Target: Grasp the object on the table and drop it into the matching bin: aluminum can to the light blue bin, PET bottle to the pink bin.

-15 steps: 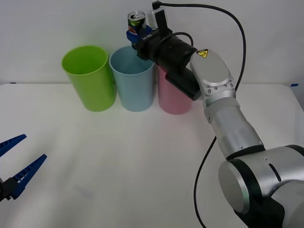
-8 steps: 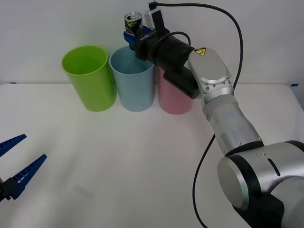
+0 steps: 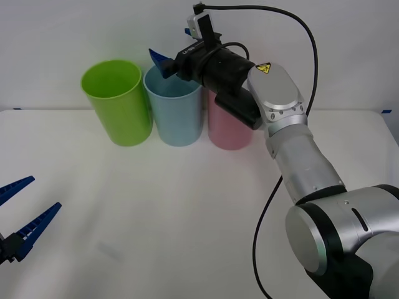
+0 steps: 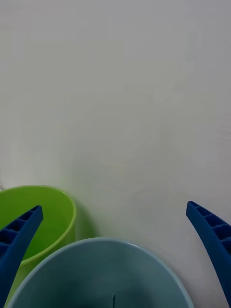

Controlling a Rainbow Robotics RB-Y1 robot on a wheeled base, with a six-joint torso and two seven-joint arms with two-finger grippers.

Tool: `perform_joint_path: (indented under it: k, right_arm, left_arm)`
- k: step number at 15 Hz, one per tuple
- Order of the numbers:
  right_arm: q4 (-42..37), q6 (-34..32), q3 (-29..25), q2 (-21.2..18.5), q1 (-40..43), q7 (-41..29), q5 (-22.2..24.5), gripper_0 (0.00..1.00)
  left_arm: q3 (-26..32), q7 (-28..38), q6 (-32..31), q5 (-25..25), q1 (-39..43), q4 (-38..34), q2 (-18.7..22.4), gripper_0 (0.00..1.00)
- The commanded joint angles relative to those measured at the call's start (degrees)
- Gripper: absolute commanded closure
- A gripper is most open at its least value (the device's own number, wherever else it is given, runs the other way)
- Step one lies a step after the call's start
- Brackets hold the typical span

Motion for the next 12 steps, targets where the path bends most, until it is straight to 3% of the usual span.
perform_joint_path:
  k: [1, 4, 10, 12]
  right_arm:
    - [-0.8, -1.26, 0.33, 0.0, 1.01, 0.99, -2.0, 0.0]
    - [-7.75, -2.58, 2.79, 0.0, 6.46, 0.73, -3.32, 0.0]
    - [-23.13, -2.58, 13.42, 0.0, 17.71, -0.94, -11.58, 0.0]
    - [-28.14, -2.58, 16.23, -3.38, 21.84, -1.47, -13.69, 0.0]
  left_arm:
    - [0.0, 0.0, 0.0, 0.0, 0.0, 0.0, 0.0, 0.0]
    - [0.0, 0.0, 0.0, 0.0, 0.0, 0.0, 0.0, 0.0]
    - [0.0, 0.0, 0.0, 0.0, 0.0, 0.0, 0.0, 0.0]
    - [0.0, 0.0, 0.0, 0.0, 0.0, 0.0, 0.0, 0.0]
